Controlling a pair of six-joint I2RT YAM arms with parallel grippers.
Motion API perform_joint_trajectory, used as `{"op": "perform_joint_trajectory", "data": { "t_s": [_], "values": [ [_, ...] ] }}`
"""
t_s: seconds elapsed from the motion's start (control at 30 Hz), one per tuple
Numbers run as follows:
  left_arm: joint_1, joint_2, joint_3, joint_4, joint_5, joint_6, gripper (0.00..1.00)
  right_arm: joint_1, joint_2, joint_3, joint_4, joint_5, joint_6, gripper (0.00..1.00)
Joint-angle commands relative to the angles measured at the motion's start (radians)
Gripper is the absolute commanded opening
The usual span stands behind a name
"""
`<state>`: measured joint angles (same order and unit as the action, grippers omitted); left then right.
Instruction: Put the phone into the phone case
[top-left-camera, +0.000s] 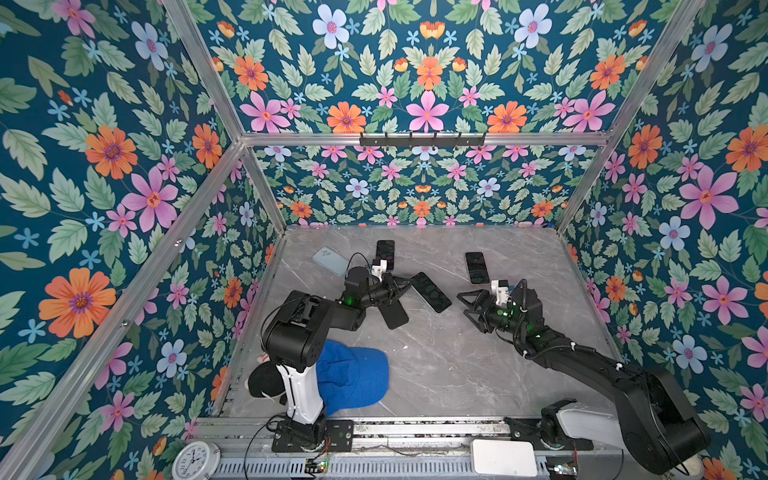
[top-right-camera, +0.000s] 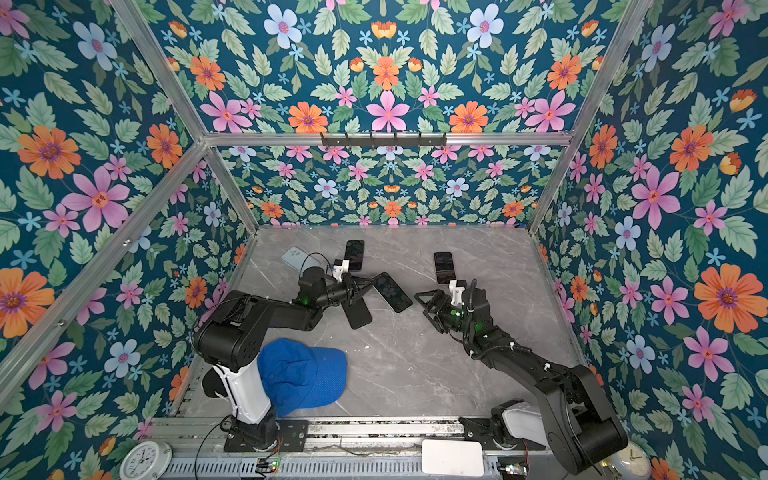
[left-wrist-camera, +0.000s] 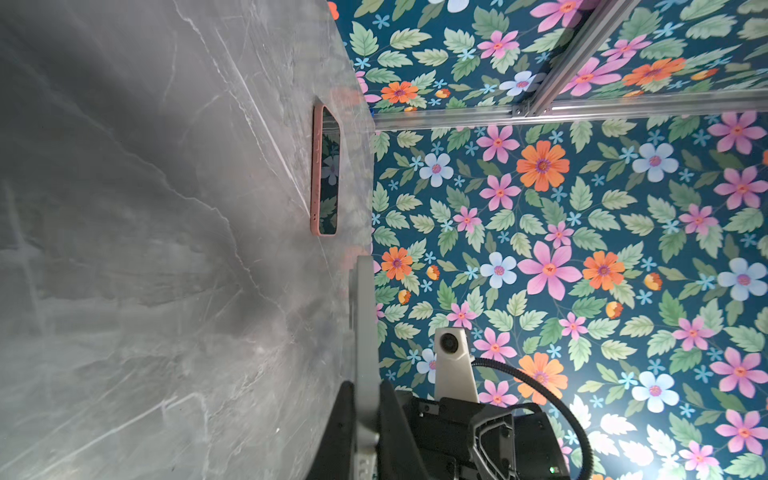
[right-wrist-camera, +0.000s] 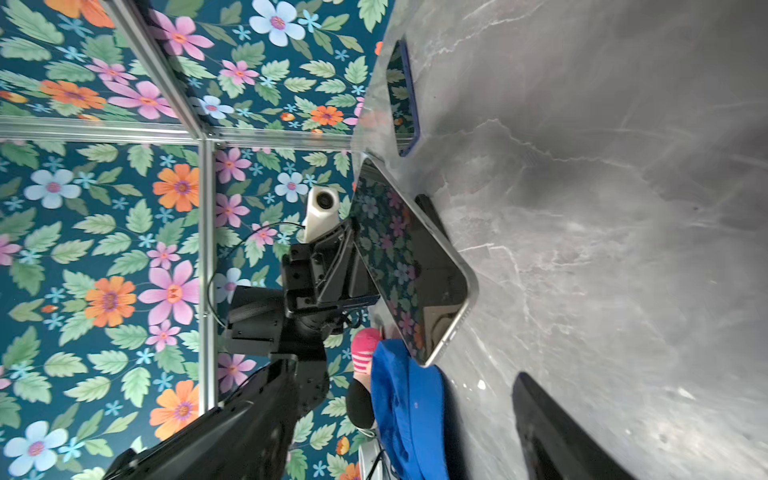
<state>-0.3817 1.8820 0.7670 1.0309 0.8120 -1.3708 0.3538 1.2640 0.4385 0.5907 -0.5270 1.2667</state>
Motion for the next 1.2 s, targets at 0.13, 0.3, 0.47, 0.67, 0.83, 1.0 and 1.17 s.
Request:
{"op": "perform_joint_trajectory", "data": {
  "t_s": [0.13,0.3,0.47,0.67,0.83,1.0,1.17],
  "values": [
    [-0.003,0.037,-0.010,0.291,-0.013,-0.173,0.03,0.000,0.157,-0.029,0.387,-0.048,0.189,0.74],
    [-0.008,0.040,-0.006,0.304,-0.018,-0.183,0.03,-0.001,0.281,-0.027,0.591,-0.066,0.261,0.63],
    [-0.009,0.048,-0.004,0.315,-0.019,-0.192,0.03,0.000,0.375,-0.034,0.742,-0.072,0.315,0.48],
    [-0.015,0.063,0.000,0.326,-0.023,-0.199,0.03,0.008,0.450,-0.025,0.825,-0.075,0.344,0.37],
    [-0.019,0.075,0.002,0.345,-0.026,-0.211,0.03,0.023,0.447,-0.004,0.812,-0.077,0.335,0.32],
    [-0.020,0.072,-0.002,0.347,-0.026,-0.212,0.03,0.023,0.426,-0.010,0.783,-0.067,0.320,0.26],
    [-0.020,0.072,-0.002,0.345,-0.025,-0.211,0.03,0.023,0.415,-0.010,0.761,-0.065,0.313,0.20]
  ]
}}
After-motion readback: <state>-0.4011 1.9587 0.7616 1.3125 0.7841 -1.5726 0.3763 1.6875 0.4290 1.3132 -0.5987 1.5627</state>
